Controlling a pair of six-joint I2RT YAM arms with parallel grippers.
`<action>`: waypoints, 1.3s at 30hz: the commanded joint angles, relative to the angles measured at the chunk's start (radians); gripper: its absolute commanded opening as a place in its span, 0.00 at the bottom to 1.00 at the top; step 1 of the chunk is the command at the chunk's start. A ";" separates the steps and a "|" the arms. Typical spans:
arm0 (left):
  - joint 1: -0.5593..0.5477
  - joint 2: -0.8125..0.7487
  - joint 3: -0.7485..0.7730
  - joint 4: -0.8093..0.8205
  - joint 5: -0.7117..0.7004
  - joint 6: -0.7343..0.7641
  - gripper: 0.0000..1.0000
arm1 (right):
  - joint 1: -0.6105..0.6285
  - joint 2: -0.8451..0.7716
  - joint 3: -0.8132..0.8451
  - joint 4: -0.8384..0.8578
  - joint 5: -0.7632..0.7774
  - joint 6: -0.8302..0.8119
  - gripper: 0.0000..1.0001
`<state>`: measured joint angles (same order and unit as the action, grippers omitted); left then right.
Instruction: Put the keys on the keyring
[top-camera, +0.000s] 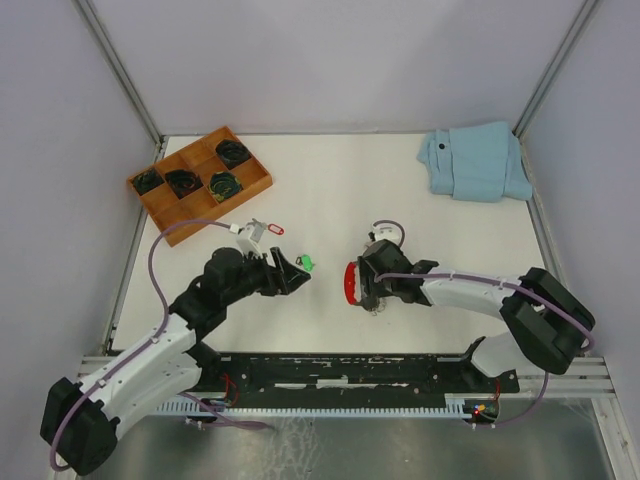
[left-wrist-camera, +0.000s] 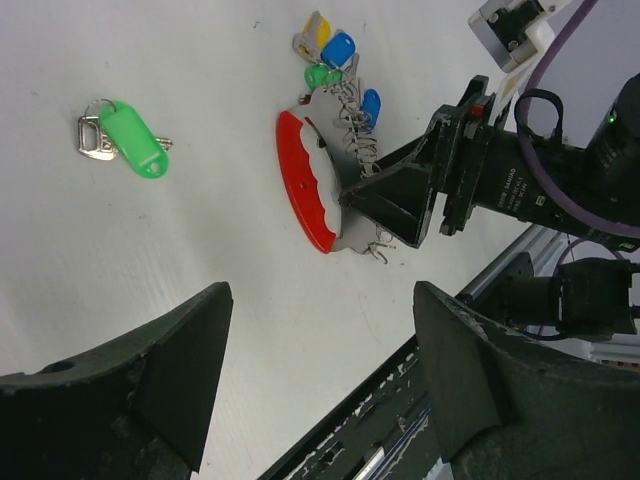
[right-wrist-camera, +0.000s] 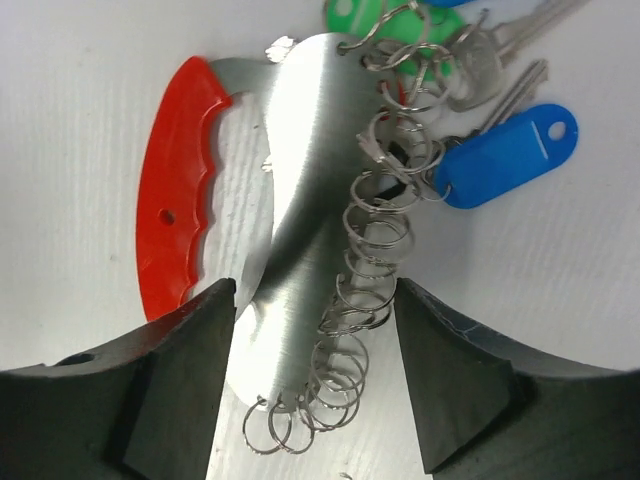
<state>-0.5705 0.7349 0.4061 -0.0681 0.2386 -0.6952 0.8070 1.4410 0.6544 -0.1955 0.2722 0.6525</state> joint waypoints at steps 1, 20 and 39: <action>-0.056 0.053 -0.004 0.119 -0.065 -0.040 0.79 | 0.020 -0.038 0.031 -0.003 -0.080 -0.049 0.77; -0.312 0.534 0.208 0.237 -0.196 0.086 0.62 | -0.161 -0.296 -0.002 -0.114 -0.201 -0.340 0.81; -0.382 0.927 0.323 0.220 -0.203 0.179 0.42 | -0.253 -0.188 -0.023 -0.021 -0.370 -0.346 0.64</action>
<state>-0.9501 1.6562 0.7406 0.1928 0.1017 -0.5903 0.5598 1.2354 0.6239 -0.2745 -0.0517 0.3229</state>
